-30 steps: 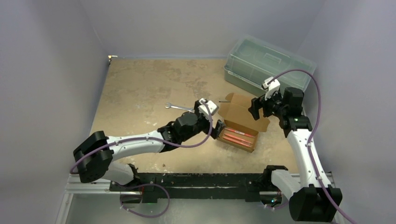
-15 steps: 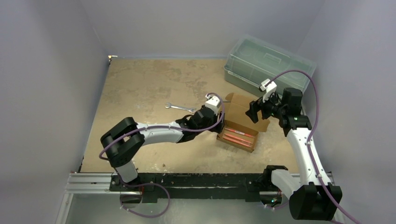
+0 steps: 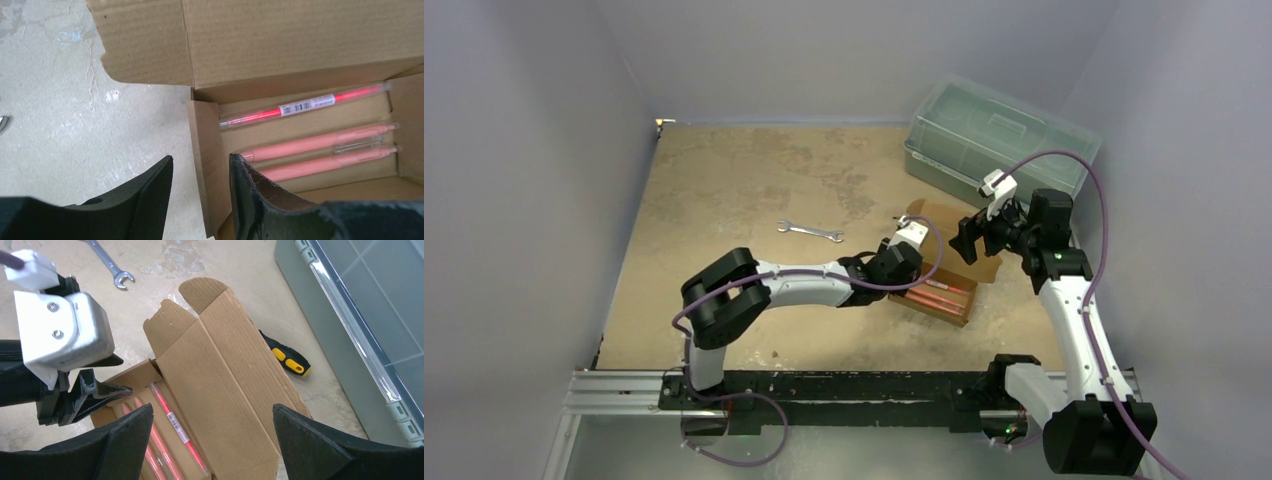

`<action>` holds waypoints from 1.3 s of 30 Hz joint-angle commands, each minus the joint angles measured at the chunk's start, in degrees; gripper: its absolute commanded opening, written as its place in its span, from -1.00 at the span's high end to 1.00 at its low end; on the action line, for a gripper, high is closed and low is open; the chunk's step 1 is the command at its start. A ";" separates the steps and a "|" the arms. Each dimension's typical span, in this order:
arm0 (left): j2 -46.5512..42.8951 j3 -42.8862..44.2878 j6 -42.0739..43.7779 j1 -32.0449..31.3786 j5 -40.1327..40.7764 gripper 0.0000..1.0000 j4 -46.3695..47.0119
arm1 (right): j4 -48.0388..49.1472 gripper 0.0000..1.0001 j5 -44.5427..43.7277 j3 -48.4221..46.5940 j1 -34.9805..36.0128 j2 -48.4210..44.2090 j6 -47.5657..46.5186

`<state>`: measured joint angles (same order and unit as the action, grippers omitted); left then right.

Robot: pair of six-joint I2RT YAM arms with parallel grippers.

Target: Fold the paper box

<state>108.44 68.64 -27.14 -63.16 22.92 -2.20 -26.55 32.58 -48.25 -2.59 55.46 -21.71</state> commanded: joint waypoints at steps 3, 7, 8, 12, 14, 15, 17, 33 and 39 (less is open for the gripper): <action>2.12 4.06 2.00 -1.09 6.15 0.31 -5.47 | -0.06 -0.84 0.99 -2.31 -0.05 -1.06 -0.46; 3.13 4.86 2.07 -1.18 6.24 0.52 -6.03 | -0.09 -0.85 1.08 -2.37 -0.05 -1.15 -0.48; 3.38 5.14 2.09 -1.26 6.40 0.57 -6.25 | -0.15 -0.85 1.13 -2.37 -0.05 -1.15 -0.51; 4.15 5.78 2.67 -1.46 8.75 1.00 -7.94 | -0.13 -0.85 1.17 -2.37 -0.05 -1.23 -0.46; 4.29 6.57 3.00 -2.40 14.94 1.00 -10.89 | -0.17 -0.85 1.26 -2.37 -0.05 -1.23 -0.44; 4.51 7.19 2.52 -2.78 17.92 1.00 -13.33 | -0.23 -0.85 1.26 -2.35 -0.05 -1.23 -0.49; 4.01 6.92 2.03 -2.94 20.31 1.00 -15.85 | -0.26 -0.85 1.39 -2.33 -0.05 -1.23 -0.45; -4.14 -5.22 0.90 -1.59 22.80 1.00 -16.65 | -0.70 -0.86 2.49 -2.50 -0.05 -0.90 -0.76; -5.20 -6.25 0.51 -0.89 21.59 0.77 -16.80 | -0.71 -0.86 2.67 -2.47 -0.05 -0.64 -0.87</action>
<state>105.51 63.75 -26.89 -64.82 43.92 -16.38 -26.61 33.98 -48.29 -2.59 55.40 -21.78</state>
